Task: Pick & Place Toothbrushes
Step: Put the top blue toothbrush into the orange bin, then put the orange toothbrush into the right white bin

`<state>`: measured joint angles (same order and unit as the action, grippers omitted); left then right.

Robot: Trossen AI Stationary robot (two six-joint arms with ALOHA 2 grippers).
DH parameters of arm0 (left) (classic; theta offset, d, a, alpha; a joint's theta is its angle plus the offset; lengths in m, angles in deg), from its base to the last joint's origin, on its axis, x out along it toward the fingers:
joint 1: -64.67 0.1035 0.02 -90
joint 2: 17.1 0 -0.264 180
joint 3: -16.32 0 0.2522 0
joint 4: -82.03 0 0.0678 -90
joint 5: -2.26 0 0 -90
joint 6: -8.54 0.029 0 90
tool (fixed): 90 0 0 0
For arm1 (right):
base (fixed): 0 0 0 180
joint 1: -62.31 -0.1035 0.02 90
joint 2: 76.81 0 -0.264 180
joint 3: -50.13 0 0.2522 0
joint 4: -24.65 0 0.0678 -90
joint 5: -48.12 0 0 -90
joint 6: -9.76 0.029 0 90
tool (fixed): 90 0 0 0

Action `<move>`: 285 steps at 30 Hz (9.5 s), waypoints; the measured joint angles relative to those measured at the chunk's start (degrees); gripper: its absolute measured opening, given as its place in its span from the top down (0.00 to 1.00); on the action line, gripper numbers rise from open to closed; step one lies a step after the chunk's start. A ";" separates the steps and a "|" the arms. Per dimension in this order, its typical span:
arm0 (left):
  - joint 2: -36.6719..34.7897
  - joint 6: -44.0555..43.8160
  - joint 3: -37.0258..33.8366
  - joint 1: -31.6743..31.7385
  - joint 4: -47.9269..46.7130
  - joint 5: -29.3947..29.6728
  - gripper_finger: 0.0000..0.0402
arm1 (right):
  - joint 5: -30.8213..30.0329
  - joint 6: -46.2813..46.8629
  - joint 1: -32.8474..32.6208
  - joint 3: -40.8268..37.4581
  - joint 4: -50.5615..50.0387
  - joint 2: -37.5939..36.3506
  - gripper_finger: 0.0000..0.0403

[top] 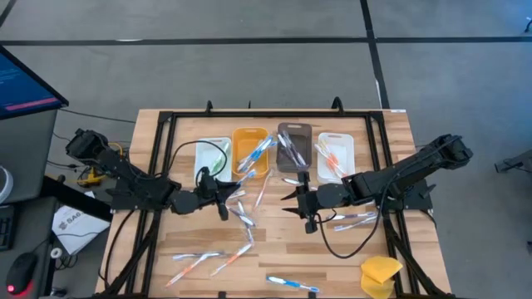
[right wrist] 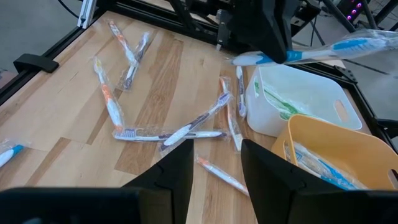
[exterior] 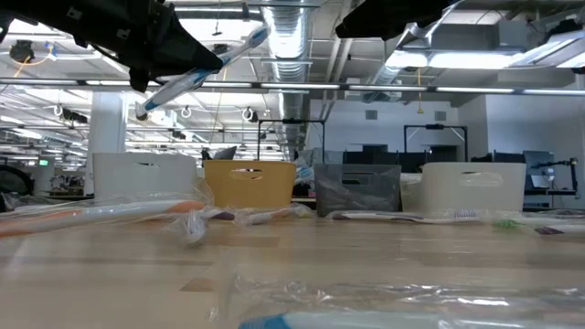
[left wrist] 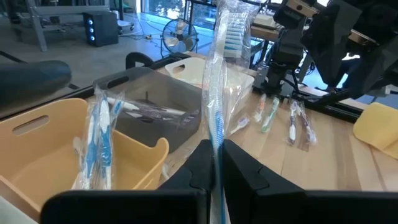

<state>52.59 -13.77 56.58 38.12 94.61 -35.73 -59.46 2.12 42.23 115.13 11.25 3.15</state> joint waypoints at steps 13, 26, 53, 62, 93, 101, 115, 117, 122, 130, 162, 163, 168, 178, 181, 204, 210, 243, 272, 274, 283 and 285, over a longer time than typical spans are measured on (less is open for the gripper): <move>0.00 0.02 0.00 4.79 0.81 -4.57 0.97 | 0.00 -0.02 0.00 0.02 0.00 0.00 0.68; 0.00 1.44 0.00 10.17 1.22 -8.49 0.97 | 0.00 -0.04 0.00 0.02 0.00 0.00 0.68; 0.02 2.23 -0.02 26.96 5.04 -23.04 0.97 | 0.00 -4.66 3.85 -0.04 6.08 7.76 0.68; 0.02 2.21 -0.02 31.59 6.46 -27.04 0.97 | 1.18 -5.50 3.78 -0.03 7.87 8.44 0.68; 17.26 0.90 9.16 39.44 7.53 -32.49 0.97 | 1.25 -6.34 2.84 0.00 7.37 8.41 0.68; 19.41 0.81 9.16 39.44 7.38 -32.59 0.97 | 1.24 -6.45 2.99 0.02 7.41 8.41 0.68; 19.39 0.83 9.14 40.53 3.10 -32.65 0.97 | 1.22 -6.45 2.99 0.00 7.37 8.41 0.68; 19.39 0.82 9.14 40.63 1.72 -32.56 0.97 | 1.22 -6.45 2.99 0.02 7.38 8.41 0.68; 19.39 0.81 9.11 40.84 0.87 -32.58 0.97 | 1.22 -6.45 2.99 0.02 7.37 8.41 0.68; 19.37 -0.62 9.11 40.84 -0.20 -32.60 0.97 | 1.22 -6.43 2.99 0.02 7.38 8.41 0.68; 19.32 -4.13 9.11 40.99 -1.04 -33.75 0.91 | 1.22 -6.34 2.99 0.02 7.37 8.41 0.68; 19.32 -4.13 9.11 40.99 -1.04 -33.75 0.90 | 1.22 -6.34 2.99 0.02 7.37 8.39 0.68; 19.84 -4.17 9.11 40.99 -0.85 -33.69 0.88 | 1.22 -6.34 2.97 0.02 7.37 8.39 0.68; 25.68 -8.63 9.09 41.59 -0.22 -34.47 0.80 | 1.22 -6.32 2.97 0.02 7.36 8.39 0.68; 25.34 -8.65 9.09 41.69 -0.23 -34.68 0.78 | 1.22 -6.32 2.97 0.02 7.34 8.39 0.68; 9.05 -2.51 9.09 37.17 0.02 -34.93 0.58 | 1.20 -6.32 2.95 0.02 5.10 8.39 0.68; 2.70 4.65 9.09 28.35 -1.44 -42.58 0.61 | 1.20 -6.44 2.20 0.02 5.45 7.88 0.68; 2.83 3.01 7.13 -4.60 -10.99 -44.22 0.67 | 1.22 -9.07 -2.67 0.02 5.91 3.13 0.68; 21.87 -7.15 7.34 -9.33 -4.43 -37.77 0.54 | 1.22 -14.79 1.33 0.02 8.72 3.17 0.68; 23.19 -8.08 7.34 -9.33 -3.92 -37.77 0.52 | 1.22 -14.20 1.05 0.02 8.73 3.17 0.68; 25.03 -8.70 7.34 -9.33 -2.20 -38.33 0.46 | 1.22 -10.47 0.52 0.02 9.33 3.19 0.68; 25.03 -9.21 7.34 -9.28 -2.20 -38.34 0.45 | 1.22 -9.24 0.52 0.02 9.34 3.19 0.68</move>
<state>77.62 -22.98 63.92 28.83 92.41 -74.07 -58.24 -7.12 42.76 115.15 20.59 6.34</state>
